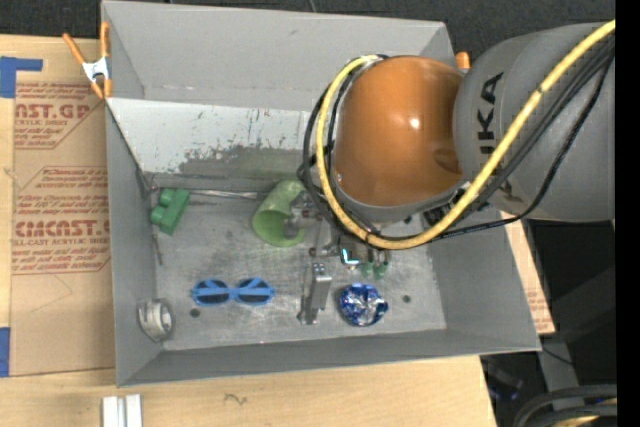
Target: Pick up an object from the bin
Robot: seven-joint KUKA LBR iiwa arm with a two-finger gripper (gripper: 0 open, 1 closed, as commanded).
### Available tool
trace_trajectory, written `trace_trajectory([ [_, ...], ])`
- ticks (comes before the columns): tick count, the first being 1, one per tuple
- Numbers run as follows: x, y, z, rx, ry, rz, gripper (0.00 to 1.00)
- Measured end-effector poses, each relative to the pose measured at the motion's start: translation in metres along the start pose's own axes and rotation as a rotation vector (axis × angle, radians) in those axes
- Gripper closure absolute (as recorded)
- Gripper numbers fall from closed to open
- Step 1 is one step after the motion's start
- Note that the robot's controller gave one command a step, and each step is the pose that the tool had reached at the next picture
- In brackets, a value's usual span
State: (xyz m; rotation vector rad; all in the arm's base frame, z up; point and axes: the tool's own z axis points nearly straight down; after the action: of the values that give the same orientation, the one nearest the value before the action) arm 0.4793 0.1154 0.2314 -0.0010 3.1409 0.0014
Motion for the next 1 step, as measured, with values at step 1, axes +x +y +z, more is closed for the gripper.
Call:
trace_trajectory([
  [1,0.0,-0.0001,0.0,0.0,0.0,0.0,1.0],
])
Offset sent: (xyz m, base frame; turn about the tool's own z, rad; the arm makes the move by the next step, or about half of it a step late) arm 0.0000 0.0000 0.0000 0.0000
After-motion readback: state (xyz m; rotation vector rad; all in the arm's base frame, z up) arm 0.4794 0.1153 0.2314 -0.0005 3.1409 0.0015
